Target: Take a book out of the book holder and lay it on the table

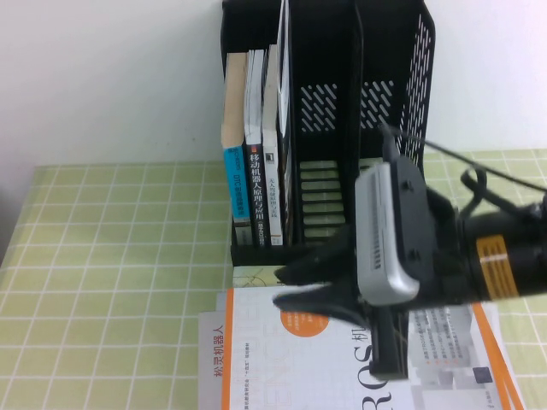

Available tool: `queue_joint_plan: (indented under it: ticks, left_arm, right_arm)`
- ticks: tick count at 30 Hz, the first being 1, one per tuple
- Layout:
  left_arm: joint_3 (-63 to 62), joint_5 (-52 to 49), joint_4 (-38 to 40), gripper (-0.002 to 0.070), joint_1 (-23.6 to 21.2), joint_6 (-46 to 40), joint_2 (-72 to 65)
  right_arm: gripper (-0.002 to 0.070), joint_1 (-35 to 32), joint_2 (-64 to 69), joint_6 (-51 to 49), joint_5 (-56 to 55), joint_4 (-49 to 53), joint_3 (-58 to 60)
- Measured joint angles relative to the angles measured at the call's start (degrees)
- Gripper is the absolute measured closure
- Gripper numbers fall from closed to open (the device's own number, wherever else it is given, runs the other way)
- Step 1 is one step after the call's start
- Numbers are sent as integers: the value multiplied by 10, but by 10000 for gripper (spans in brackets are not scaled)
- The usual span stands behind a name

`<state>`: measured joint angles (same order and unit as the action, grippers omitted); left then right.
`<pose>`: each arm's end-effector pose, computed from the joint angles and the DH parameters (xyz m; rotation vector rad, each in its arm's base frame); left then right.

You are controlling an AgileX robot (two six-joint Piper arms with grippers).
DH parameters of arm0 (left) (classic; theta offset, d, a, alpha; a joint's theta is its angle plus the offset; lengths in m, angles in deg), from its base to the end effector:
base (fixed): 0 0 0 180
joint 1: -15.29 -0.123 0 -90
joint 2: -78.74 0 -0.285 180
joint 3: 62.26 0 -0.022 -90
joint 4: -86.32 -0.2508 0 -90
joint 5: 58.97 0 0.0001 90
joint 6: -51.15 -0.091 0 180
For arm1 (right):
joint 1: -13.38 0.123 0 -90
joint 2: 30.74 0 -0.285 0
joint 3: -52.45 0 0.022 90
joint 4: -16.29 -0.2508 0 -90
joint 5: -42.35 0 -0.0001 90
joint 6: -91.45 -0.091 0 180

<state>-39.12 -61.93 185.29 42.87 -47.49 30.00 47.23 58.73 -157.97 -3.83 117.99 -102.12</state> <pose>0.1128 -0.0643 0.4651 0.3399 1.2130 -0.4537 0.2015 0.2125 0.2837 -1.5505 1.4338 0.8247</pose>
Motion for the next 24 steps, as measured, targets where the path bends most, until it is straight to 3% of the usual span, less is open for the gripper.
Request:
queue_joint_plan:
  ticks: [3,5,8,11,14,17,20,24]
  left_arm:
    - [0,-8,0,678,0,0,0]
    - [0,-13,0,678,0,0,0]
    - [0,-9,0,678,0,-1,0]
    - [0,46,0,678,0,-31,0]
    - [0,174,4,678,0,-72,0]
    - [0,343,15,678,0,-90,0]
    - [8,434,19,678,0,-91,2]
    - [46,390,19,678,0,-64,15]
  right_arm:
    - [598,0,-7,44,16,1,-41]
    - [643,0,-17,78,89,1,-66]
    - [666,0,-35,155,273,1,-100]
    - [674,0,-46,345,503,-39,-111]
    - [676,-9,-47,608,728,-207,-121]
    - [677,-52,-54,814,861,-472,-135]
    - [678,-115,-64,858,959,-683,-133]
    - [678,-171,-77,851,1011,-799,-82]
